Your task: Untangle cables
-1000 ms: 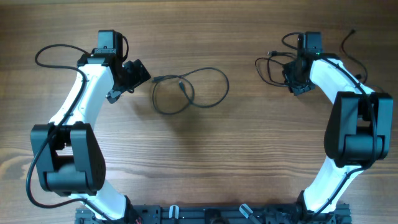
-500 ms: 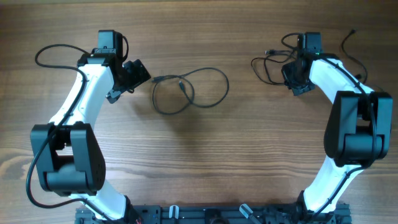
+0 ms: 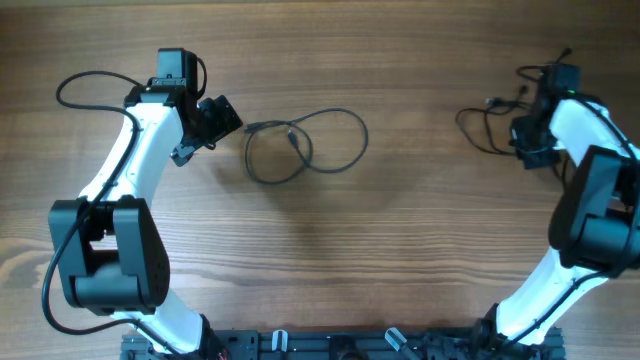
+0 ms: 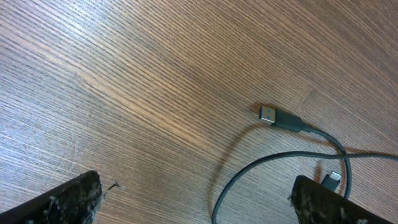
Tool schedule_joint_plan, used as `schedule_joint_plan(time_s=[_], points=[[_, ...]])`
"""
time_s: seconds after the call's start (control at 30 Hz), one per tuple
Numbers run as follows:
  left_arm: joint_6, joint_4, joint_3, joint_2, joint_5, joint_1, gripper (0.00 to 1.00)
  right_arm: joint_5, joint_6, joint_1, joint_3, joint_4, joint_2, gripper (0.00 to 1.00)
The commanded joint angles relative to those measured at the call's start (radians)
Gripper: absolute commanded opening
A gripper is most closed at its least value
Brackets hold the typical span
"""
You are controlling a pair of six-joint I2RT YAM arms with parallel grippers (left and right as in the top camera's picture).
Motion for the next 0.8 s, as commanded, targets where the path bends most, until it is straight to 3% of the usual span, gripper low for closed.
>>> schedule_joint_plan(time_s=[0.0,0.2,0.5,0.6,0.77], points=[[-0.014,0.002,-0.003,0.008,-0.017,0.001,1.00,0.029,-0.054,-0.040,-0.016,-0.013,0.027,0.05],[-0.014,0.002,-0.003,0.008,-0.017,0.001,1.00,0.037,-0.103,-0.071,-0.016,-0.010,0.027,0.06],[-0.014,0.002,-0.003,0.008,-0.017,0.001,1.00,0.037,-0.182,-0.274,-0.016,-0.014,0.027,0.07],[-0.014,0.002,-0.003,0.008,-0.017,0.001,1.00,0.027,-0.183,-0.320,-0.016,0.000,0.027,0.11],[-0.014,0.002,-0.003,0.008,-0.017,0.001,1.00,-0.219,-0.349,-0.320,-0.016,0.044,0.027,0.05]])
